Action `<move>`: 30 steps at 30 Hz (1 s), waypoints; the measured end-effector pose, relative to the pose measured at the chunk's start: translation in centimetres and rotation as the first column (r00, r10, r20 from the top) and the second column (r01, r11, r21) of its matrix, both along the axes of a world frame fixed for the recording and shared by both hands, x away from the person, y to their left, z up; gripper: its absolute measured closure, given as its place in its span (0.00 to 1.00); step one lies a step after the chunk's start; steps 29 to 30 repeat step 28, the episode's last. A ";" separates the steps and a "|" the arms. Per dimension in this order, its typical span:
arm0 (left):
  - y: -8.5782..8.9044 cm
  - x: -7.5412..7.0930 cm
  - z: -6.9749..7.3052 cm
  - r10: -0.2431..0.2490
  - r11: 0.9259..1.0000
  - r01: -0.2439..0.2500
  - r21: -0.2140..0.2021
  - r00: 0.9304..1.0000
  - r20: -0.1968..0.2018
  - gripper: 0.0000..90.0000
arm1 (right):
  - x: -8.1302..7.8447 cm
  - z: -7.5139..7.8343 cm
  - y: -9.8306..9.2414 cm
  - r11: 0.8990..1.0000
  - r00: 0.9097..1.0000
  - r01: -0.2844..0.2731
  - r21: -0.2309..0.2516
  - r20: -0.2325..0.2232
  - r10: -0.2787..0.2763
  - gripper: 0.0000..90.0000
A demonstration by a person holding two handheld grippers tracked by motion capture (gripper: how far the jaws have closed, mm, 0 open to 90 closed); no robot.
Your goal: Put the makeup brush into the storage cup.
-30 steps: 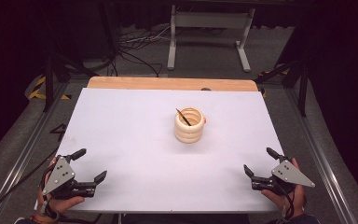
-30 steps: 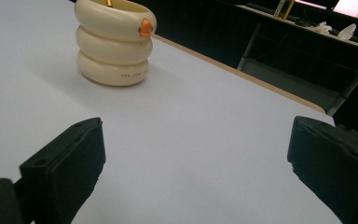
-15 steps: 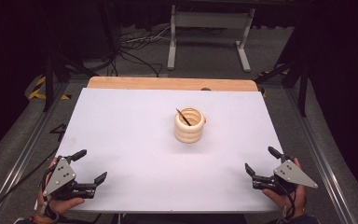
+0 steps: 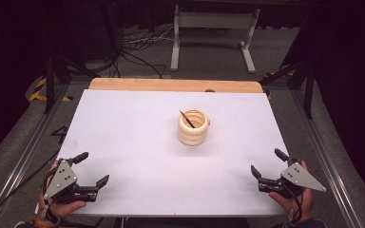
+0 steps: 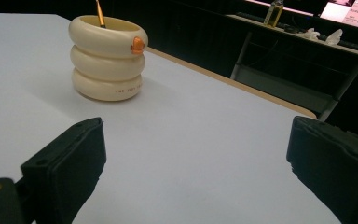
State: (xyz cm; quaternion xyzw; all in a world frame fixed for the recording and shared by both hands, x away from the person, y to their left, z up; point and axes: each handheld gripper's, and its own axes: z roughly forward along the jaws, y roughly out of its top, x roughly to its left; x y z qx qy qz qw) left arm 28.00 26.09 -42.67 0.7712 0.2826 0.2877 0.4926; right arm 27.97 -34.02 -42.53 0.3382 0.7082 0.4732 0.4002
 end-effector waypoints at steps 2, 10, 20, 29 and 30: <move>0.0 0.0 0.0 0.001 1.000 -0.001 0.000 1.000 0.000 0.06 | 0.0 0.0 0.0 1.000 1.000 -0.001 -0.001 0.000 0.001 0.06; 0.0 0.1 0.0 0.002 1.000 -0.002 0.003 1.000 -0.003 0.06 | 0.1 -0.1 -0.1 1.000 1.000 0.003 -0.005 -0.004 -0.003 0.06; -0.1 0.2 -0.1 0.001 1.000 -0.001 0.001 1.000 -0.008 0.06 | 0.2 -0.2 -0.1 1.000 1.000 0.005 -0.010 -0.010 -0.006 0.06; -0.1 0.3 -0.1 0.001 1.000 -0.001 0.001 1.000 -0.011 0.06 | 0.2 -0.2 -0.2 1.000 1.000 0.018 -0.003 -0.006 -0.018 0.06; -0.1 0.3 -0.1 0.001 1.000 -0.001 0.001 1.000 -0.011 0.06 | 0.2 -0.2 -0.2 1.000 1.000 0.018 -0.003 -0.006 -0.018 0.06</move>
